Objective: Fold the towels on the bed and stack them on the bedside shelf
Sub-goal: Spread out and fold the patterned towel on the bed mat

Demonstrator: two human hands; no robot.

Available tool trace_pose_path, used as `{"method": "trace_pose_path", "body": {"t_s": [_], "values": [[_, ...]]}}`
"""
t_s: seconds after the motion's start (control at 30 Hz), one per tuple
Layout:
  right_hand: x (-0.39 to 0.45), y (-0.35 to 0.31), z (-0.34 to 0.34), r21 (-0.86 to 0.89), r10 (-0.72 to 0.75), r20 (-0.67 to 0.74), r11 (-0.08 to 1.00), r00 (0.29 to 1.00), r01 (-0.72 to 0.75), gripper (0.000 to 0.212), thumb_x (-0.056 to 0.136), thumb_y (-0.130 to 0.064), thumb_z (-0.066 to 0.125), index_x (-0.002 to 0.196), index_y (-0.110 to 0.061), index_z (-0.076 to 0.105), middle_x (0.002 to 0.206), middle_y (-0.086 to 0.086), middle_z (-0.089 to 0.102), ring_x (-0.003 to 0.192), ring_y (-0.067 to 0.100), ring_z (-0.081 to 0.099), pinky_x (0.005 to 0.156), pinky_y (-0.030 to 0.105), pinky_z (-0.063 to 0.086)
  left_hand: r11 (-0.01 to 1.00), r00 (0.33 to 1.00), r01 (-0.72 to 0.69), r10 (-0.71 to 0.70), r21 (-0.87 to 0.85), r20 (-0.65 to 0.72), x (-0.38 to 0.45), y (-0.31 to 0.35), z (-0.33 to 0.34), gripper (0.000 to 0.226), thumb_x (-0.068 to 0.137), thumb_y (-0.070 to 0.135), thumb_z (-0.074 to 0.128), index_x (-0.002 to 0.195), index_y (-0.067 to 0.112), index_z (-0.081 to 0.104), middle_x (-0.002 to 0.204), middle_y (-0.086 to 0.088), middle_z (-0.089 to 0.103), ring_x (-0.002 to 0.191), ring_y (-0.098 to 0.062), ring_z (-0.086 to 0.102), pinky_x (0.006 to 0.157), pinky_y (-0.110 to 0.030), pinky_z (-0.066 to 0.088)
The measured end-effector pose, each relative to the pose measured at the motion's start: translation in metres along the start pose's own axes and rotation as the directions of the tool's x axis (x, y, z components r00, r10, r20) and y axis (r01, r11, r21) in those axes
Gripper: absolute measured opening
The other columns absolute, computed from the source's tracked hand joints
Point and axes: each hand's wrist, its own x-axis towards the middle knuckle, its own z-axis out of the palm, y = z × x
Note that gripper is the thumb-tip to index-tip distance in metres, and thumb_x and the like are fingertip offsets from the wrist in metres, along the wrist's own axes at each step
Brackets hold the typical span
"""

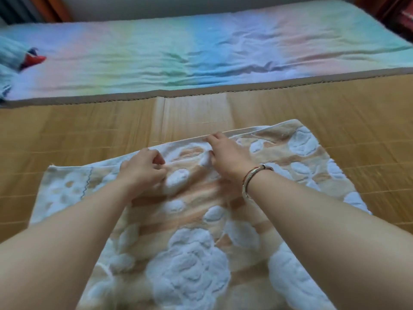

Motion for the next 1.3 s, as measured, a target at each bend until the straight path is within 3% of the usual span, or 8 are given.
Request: {"method": "trace_pose_path", "body": {"t_s": [0.13,0.27,0.4,0.6,0.7,0.8,1.17,1.3], "values": [[0.016,-0.015,0.002,-0.191,0.076,0.066,0.98,0.995,-0.063,0.025,0.089,-0.006,0.048,0.112,-0.014,0.053,0.12,0.011,0.051,0.108,0.035,0.055,0.073,0.033,0.038,0.989,0.995,-0.087,0.079,-0.121,-0.067,0.006,-0.021,-0.009,0.006,0.082,0.022,0.064,0.083,0.021,0.058,0.092,0.004,0.059,0.093,-0.022,0.057,0.085,-0.039,0.047],[0.028,-0.025,-0.003,-0.184,0.061,-0.169,0.979,0.984,-0.092,0.022,0.087,0.001,0.047,0.106,-0.008,0.052,0.113,0.017,0.05,0.094,0.039,0.059,0.064,0.035,0.035,0.971,0.941,-0.113,0.036,-0.212,-0.336,0.017,-0.019,-0.012,0.008,0.088,0.015,0.06,0.084,0.015,0.054,0.098,-0.008,0.058,0.089,-0.025,0.053,0.076,-0.033,0.041],[0.037,-0.021,0.015,-0.061,0.169,-0.199,0.981,0.965,-0.184,0.033,0.084,0.007,0.05,0.114,-0.005,0.047,0.122,0.019,0.042,0.095,0.037,0.055,0.066,0.036,0.036,0.948,0.966,-0.073,-0.01,-0.309,-0.257,0.02,-0.014,0.013,0.02,0.092,0.017,0.054,0.11,0.009,0.05,0.119,-0.01,0.044,0.105,-0.026,0.049,0.086,-0.031,0.036],[0.009,0.005,0.041,0.218,0.067,-0.247,0.976,0.967,-0.011,0.047,0.085,0.001,0.047,0.131,-0.003,0.04,0.13,0.018,0.04,0.116,0.031,0.044,0.098,0.033,0.035,0.985,0.937,-0.164,0.139,-0.052,-0.322,0.014,-0.024,0.056,0.038,0.098,0.023,0.042,0.134,0.012,0.036,0.138,-0.016,0.033,0.119,-0.036,0.043,0.096,-0.047,0.038],[-0.025,0.016,0.038,0.279,-0.055,-0.289,0.95,0.956,0.139,0.048,0.084,0.003,0.048,0.131,-0.003,0.041,0.135,0.017,0.041,0.125,0.028,0.043,0.105,0.033,0.035,0.951,0.895,-0.093,0.209,0.294,-0.395,0.013,-0.016,0.059,0.038,0.095,0.014,0.041,0.132,0.013,0.037,0.141,-0.016,0.03,0.131,-0.037,0.028,0.111,-0.047,0.021],[-0.067,0.045,0.028,0.265,-0.029,-0.338,0.956,0.941,0.125,0.046,0.082,-0.003,0.05,0.128,-0.004,0.045,0.133,0.016,0.046,0.127,0.03,0.043,0.109,0.041,0.035,0.957,0.882,-0.092,0.206,0.274,-0.424,-0.008,0.01,0.059,0.027,0.092,0.014,0.046,0.118,0.015,0.052,0.131,-0.01,0.043,0.119,-0.035,0.036,0.1,-0.044,0.029],[-0.304,0.189,-0.044,0.223,0.59,-0.293,0.807,0.752,-0.546,0.041,0.08,-0.024,0.067,0.115,-0.011,0.052,0.108,0.01,0.055,0.104,0.033,0.052,0.089,0.042,0.042,0.842,0.843,-0.538,0.538,-0.04,0.012,-0.145,0.227,0.131,0.027,0.095,0.032,0.047,0.117,0.021,0.057,0.123,-0.003,0.053,0.114,-0.029,0.046,0.092,-0.038,0.04],[-0.375,0.194,-0.064,0.342,0.651,-0.076,0.728,0.755,-0.594,0.025,0.082,-0.044,0.063,0.081,-0.019,0.058,0.073,-0.007,0.057,0.085,0.018,0.055,0.076,0.036,0.048,0.902,0.887,-0.432,0.422,0.018,0.188,-0.203,0.308,0.167,0.059,0.089,0.058,0.045,0.128,0.014,0.044,0.134,-0.009,0.043,0.125,-0.033,0.039,0.098,-0.046,0.039]]}}
